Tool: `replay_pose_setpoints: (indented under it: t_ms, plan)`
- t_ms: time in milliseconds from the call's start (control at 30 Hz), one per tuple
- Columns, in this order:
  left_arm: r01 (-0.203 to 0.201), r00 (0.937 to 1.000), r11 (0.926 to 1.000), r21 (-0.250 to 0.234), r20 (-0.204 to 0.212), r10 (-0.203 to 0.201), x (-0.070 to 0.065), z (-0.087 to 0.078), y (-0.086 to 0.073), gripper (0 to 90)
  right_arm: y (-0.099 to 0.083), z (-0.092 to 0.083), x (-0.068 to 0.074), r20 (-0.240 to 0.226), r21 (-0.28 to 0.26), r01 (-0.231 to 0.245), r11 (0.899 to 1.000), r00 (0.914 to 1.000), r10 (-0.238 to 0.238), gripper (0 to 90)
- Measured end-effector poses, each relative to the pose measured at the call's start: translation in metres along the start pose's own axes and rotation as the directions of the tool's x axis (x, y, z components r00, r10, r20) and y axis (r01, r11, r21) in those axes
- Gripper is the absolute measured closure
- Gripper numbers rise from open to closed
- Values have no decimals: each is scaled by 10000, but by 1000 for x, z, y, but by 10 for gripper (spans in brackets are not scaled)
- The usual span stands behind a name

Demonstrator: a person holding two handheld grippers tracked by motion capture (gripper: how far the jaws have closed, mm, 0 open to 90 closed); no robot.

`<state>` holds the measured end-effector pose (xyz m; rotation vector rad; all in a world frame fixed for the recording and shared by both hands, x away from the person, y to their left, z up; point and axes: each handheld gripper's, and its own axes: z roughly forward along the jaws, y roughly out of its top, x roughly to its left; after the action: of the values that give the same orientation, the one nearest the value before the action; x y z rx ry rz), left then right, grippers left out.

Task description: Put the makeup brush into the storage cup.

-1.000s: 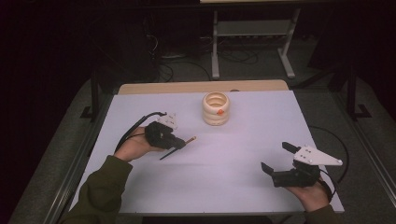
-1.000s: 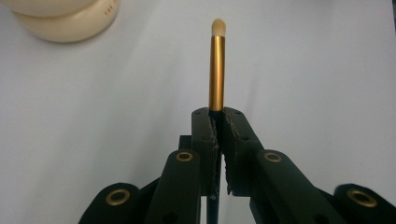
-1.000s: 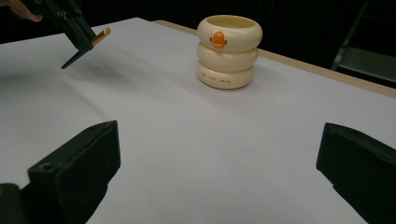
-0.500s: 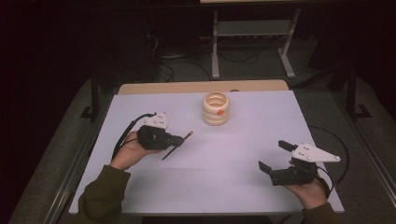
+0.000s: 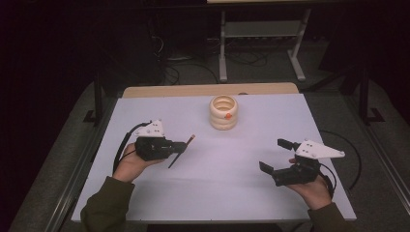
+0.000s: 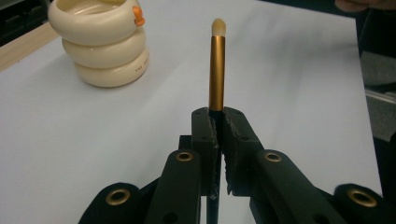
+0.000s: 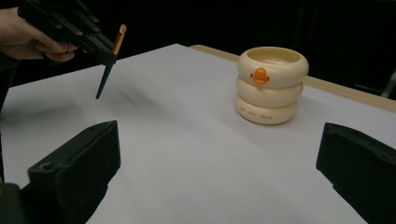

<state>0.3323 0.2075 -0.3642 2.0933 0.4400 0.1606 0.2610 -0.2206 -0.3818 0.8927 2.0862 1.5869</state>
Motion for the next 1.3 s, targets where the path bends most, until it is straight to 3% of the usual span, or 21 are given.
replay_pose_setpoints:
  t_ms: [300,667,967,1133,1300]
  plan:
    - [157,9996,9977,-654,236,-142,-4,-4,0,836,14,19,1,-725,-169,-24,9999,9974,11,4]
    - [297,9991,9931,-1130,347,-260,-4,-4,1,836,27,36,4,-1151,-284,-94,9996,9933,60,10]
    - [384,9982,9867,-1581,510,-307,-7,0,4,836,37,48,6,-1460,-424,-154,9990,9892,91,131]
    - [492,9971,9820,-1823,669,-375,-11,3,5,836,43,58,13,-1864,-417,-132,9990,9825,52,174]
    - [367,9970,9831,-1793,730,-239,-13,8,6,836,46,66,18,-2236,-433,-176,9989,9747,75,239]
